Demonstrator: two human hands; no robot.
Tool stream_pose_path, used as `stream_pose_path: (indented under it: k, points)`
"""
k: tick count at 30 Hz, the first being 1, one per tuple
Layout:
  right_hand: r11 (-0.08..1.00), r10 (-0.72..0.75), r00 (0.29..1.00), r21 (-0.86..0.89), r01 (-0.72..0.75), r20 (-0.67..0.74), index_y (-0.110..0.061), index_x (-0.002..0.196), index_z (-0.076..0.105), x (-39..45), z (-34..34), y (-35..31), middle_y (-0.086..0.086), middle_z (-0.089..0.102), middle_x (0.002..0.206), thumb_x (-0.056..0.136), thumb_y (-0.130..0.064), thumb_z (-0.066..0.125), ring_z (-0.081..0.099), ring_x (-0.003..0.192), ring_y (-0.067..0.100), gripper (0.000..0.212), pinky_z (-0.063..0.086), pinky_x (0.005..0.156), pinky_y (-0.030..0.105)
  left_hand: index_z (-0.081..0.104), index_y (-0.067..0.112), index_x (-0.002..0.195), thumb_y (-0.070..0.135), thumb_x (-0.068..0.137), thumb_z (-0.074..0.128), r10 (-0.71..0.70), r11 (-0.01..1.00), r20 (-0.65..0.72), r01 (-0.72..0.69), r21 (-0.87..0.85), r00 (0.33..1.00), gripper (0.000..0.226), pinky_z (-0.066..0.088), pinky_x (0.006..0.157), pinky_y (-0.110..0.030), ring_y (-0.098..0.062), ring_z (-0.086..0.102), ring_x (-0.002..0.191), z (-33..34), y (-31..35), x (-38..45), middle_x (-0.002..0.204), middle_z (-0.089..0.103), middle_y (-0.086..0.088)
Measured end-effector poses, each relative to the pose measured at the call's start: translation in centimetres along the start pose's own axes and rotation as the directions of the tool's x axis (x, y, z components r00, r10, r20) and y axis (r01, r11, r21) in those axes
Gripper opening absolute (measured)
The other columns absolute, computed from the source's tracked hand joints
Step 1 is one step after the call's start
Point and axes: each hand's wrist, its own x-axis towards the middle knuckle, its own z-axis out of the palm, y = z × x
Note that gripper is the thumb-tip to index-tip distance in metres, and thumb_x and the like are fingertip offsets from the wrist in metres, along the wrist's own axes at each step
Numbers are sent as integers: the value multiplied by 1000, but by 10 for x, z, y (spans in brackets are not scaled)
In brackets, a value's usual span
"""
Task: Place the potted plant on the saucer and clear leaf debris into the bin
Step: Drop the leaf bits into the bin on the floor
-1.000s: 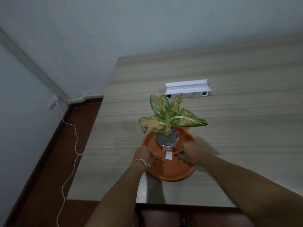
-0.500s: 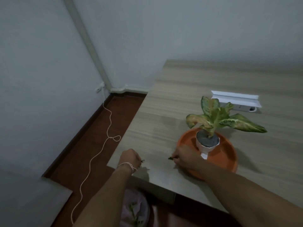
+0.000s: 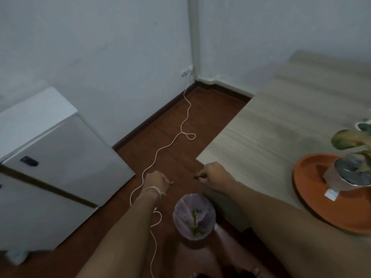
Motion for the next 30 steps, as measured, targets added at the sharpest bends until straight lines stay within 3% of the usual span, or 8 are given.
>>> stream_pose_path:
  k: [2, 6, 10, 17, 24, 30]
  points:
    - [1000, -19, 999, 24, 18, 39, -13, 94, 79, 13, 20, -13, 6, 78, 96, 82, -15, 66, 69, 84, 26, 18, 55, 78, 35, 77, 15, 66, 11, 71, 66, -13, 999, -4, 13, -34, 1000, 13, 57, 86, -31, -26, 71, 85, 0, -18, 2, 79, 78, -6]
    - [1000, 12, 996, 25, -14, 89, -11, 98, 79, 25, 48, -24, 7, 77, 94, 88, -15, 65, 67, 81, 24, 18, 54, 74, 35, 79, 15, 72, 13, 70, 71, -35, 995, 16, 36, -88, 999, 9, 55, 85, -25, -21, 70, 88, 9, -42, 2, 86, 78, -2]
    - [998, 50, 989, 24, -54, 136, -10, 97, 78, 33, 70, -19, 9, 76, 93, 91, -17, 64, 67, 80, 27, 18, 56, 73, 42, 77, 16, 70, 13, 70, 70, -46, 993, 34, 50, -108, 998, 8, 56, 86, -28, -23, 69, 88, 25, -59, 9, 84, 78, -4]
    - [993, 94, 987, 55, -102, 129, -12, 94, 79, 38, 92, -6, 5, 78, 91, 90, -18, 64, 68, 75, 21, 17, 58, 71, 39, 78, 11, 73, 10, 73, 70, -50, 985, 68, 61, -164, 996, 8, 46, 76, -15, -16, 68, 76, 44, -64, 19, 83, 78, -5]
    - [994, 104, 980, 24, -110, 168, -10, 89, 78, 40, 110, 1, 5, 78, 86, 87, -18, 63, 66, 70, 21, 17, 57, 66, 36, 76, 18, 67, 14, 67, 68, -28, 991, 91, 39, -130, 995, 9, 60, 74, -29, -19, 71, 73, 65, -58, 31, 72, 77, -3]
    - [990, 139, 971, -10, -140, 195, -12, 94, 79, 40, 116, 7, 5, 77, 98, 92, -20, 61, 46, 55, 9, 19, 36, 58, 27, 78, 16, 77, 18, 73, 72, -18, 988, 99, 32, -150, 995, 9, 59, 77, -29, -21, 71, 78, 76, -55, 34, 81, 78, -7]
